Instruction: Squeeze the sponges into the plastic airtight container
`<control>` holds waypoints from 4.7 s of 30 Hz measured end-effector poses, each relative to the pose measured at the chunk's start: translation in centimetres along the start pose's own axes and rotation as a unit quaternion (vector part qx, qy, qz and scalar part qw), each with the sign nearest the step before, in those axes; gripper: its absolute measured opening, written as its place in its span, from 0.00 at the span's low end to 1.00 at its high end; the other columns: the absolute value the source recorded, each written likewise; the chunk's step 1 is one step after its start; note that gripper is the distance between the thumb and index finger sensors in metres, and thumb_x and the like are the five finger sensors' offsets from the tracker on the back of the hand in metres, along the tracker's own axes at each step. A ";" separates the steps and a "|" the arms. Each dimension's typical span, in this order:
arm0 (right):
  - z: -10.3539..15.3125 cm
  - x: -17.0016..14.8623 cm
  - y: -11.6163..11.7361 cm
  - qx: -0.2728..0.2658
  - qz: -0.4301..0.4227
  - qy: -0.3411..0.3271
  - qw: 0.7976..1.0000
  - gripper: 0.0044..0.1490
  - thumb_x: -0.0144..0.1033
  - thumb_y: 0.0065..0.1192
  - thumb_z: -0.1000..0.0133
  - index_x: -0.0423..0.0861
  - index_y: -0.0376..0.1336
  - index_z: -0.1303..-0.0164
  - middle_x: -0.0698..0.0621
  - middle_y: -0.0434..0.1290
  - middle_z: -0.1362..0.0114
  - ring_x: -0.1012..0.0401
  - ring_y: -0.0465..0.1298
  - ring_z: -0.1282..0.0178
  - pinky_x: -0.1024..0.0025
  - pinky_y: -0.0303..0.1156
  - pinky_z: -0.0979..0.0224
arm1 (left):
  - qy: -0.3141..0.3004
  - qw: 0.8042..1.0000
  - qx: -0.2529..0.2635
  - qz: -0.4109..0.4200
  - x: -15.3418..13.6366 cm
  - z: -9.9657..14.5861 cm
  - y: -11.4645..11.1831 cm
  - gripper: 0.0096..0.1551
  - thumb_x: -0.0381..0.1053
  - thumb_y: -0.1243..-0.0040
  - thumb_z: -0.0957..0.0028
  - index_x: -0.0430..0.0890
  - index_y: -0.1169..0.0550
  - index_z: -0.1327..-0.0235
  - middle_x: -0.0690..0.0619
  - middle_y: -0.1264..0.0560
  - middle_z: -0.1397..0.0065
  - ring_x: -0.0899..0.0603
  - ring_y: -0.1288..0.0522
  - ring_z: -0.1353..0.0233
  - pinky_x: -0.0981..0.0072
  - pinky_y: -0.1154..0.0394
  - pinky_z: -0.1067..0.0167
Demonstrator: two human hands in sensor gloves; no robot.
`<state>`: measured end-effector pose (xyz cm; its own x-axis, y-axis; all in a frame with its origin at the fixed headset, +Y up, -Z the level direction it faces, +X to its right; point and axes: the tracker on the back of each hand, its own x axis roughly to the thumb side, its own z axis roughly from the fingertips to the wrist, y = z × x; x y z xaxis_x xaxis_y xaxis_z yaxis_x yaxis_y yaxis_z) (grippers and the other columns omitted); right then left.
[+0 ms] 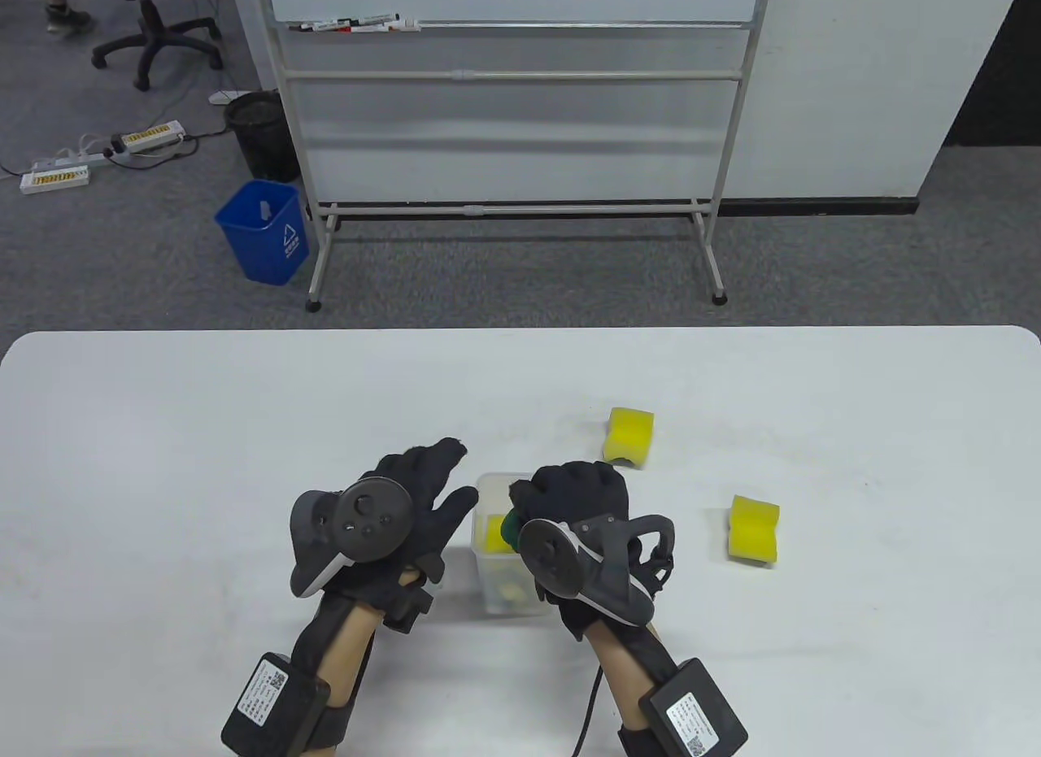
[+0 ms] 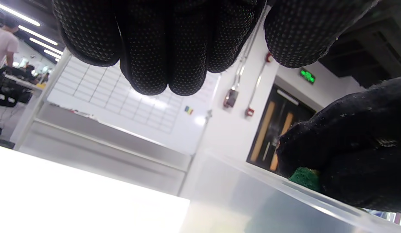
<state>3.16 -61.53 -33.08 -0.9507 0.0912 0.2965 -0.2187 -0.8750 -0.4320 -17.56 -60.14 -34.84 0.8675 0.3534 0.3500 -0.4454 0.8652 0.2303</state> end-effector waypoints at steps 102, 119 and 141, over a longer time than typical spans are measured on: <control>-0.2 -5.5 -3.6 0.033 -0.489 0.002 0.872 0.48 0.60 0.72 0.50 0.57 0.60 0.18 0.46 0.67 0.18 0.43 0.70 0.21 0.38 0.62 0.23 | -0.057 0.963 -0.010 0.262 0.7 0.0 0.3 0.29 0.59 0.28 0.57 0.45 0.20 0.47 0.50 0.12 0.57 0.48 0.13 0.56 0.52 0.16 0.49; 0.1 -3.2 -3.6 -0.038 -0.301 0.016 0.953 0.37 0.43 0.78 0.53 0.52 0.69 0.31 0.50 0.81 0.39 0.53 0.83 0.42 0.45 0.70 0.28 | -0.080 0.991 -0.019 0.104 2.2 0.2 -0.8 0.41 0.64 0.34 0.54 0.49 0.29 0.29 0.45 0.21 0.28 0.38 0.22 0.30 0.41 0.25 0.34; -0.2 -0.8 0.3 0.063 -0.025 -0.001 0.998 0.30 0.43 0.79 0.53 0.59 0.72 0.39 0.55 0.83 0.40 0.54 0.80 0.30 0.38 0.63 0.22 | -0.054 0.979 -0.190 0.051 0.0 -0.7 -5.7 0.52 0.71 0.42 0.51 0.53 0.47 0.18 0.47 0.46 0.11 0.34 0.46 0.14 0.29 0.41 0.25</control>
<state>3.78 -61.80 -33.61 -0.9387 0.1365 0.3164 -0.2370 -0.9223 -0.3054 -14.89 -64.79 -36.81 0.7846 0.4238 0.4526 -0.3969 0.9041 -0.1585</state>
